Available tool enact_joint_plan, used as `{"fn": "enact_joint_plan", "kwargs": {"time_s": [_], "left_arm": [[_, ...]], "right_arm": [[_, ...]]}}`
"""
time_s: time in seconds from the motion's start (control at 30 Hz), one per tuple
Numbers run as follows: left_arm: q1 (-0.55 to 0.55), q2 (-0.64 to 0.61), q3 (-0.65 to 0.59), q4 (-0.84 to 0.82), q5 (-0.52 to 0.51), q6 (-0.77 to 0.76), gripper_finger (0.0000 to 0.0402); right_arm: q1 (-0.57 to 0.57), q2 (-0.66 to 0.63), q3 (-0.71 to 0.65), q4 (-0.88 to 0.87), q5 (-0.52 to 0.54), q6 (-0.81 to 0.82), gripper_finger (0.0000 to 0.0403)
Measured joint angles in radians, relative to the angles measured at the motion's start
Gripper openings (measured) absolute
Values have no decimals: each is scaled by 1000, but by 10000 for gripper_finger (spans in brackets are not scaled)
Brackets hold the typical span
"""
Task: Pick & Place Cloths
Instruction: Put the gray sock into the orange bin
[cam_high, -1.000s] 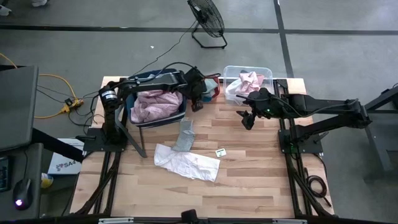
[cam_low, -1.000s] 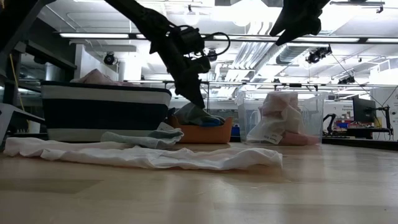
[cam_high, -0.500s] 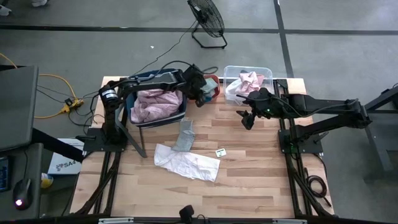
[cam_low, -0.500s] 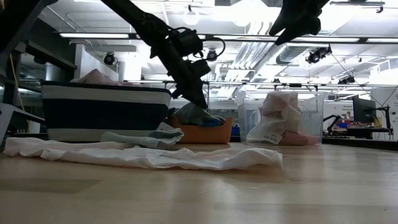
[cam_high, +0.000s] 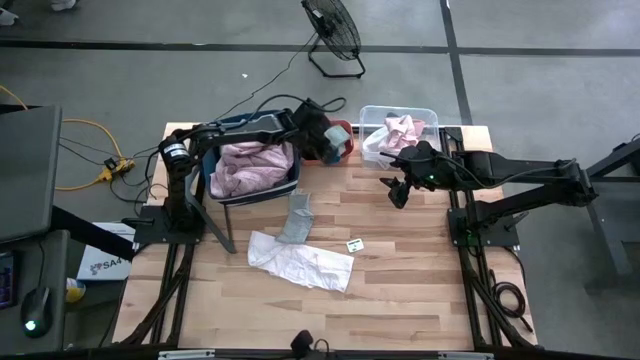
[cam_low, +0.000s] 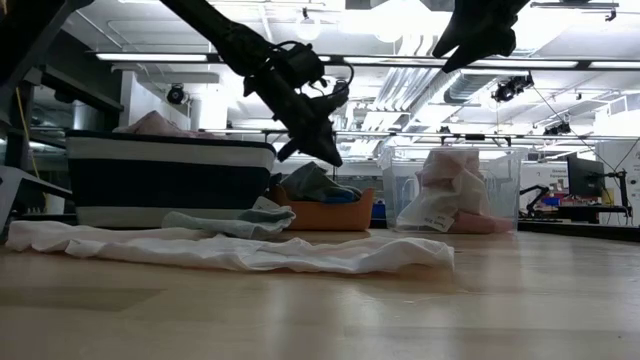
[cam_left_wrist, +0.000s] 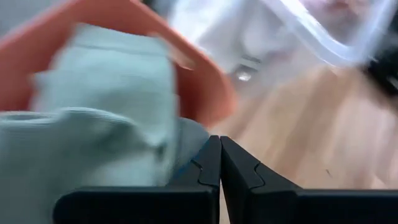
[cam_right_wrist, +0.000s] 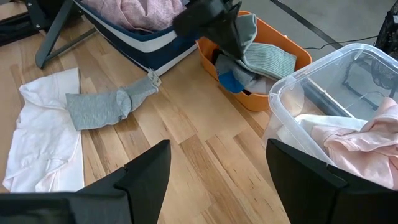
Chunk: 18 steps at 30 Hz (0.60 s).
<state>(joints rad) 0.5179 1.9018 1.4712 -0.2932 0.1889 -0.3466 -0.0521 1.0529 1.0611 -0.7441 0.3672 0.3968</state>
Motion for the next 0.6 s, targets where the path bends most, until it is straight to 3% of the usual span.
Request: {"fn": "enact_joint_plan", "kwargs": {"time_s": [0.13, 0.27, 0.5, 0.6], "left_arm": [[-1, 0, 1, -7, 71, 118, 0], [18, 0, 90, -159, 65, 171, 0], [24, -3, 237, -389, 4, 522, 0], [23, -4, 267, -452, -113, 664, 0]], "right_arm": [[0, 0, 0, 0, 0, 0, 256], [0, 0, 0, -1, -2, 0, 256], [0, 0, 0, -1, -1, 1, 256], [0, 0, 0, -1, -3, 2, 256]]}}
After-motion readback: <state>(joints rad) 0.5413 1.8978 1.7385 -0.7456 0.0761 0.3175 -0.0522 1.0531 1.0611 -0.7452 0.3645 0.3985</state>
